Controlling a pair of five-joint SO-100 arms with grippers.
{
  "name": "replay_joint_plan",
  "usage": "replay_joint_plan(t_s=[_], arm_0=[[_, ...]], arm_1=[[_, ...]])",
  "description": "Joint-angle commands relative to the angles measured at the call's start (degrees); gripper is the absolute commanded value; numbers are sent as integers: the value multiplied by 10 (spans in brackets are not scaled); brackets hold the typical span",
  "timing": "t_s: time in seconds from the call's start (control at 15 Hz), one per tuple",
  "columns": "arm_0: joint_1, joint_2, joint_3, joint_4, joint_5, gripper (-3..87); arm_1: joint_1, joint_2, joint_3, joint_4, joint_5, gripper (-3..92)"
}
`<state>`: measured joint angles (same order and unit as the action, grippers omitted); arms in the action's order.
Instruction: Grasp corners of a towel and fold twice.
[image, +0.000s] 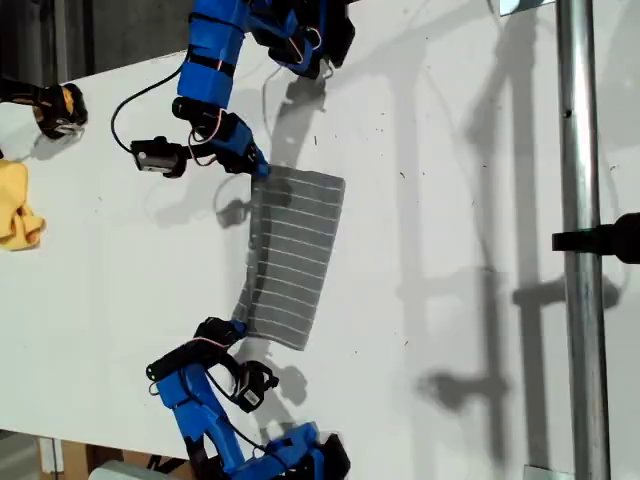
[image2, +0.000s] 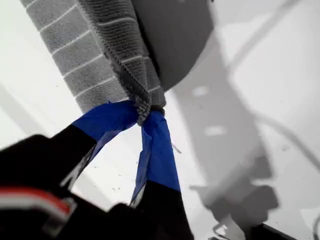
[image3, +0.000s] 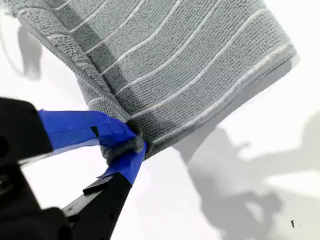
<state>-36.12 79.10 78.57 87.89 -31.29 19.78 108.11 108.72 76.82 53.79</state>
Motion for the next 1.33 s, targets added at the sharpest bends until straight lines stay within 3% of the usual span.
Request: replay_joint_plan(t_s=[0.0, 0.4, 0.87, 1.27], arm_0=[[40, 33, -5, 21, -22, -4], [149, 131, 79, 46, -115, -14], [152, 178, 298, -83, -174, -11], [149, 156, 290, -95, -185, 68]], arm_1=[[-61, 31, -22, 11, 24, 0], [-185, -3, -55, 18, 93, 0], [-217, -107, -25, -40, 119, 0], [-231, -130, -21, -35, 123, 0]])
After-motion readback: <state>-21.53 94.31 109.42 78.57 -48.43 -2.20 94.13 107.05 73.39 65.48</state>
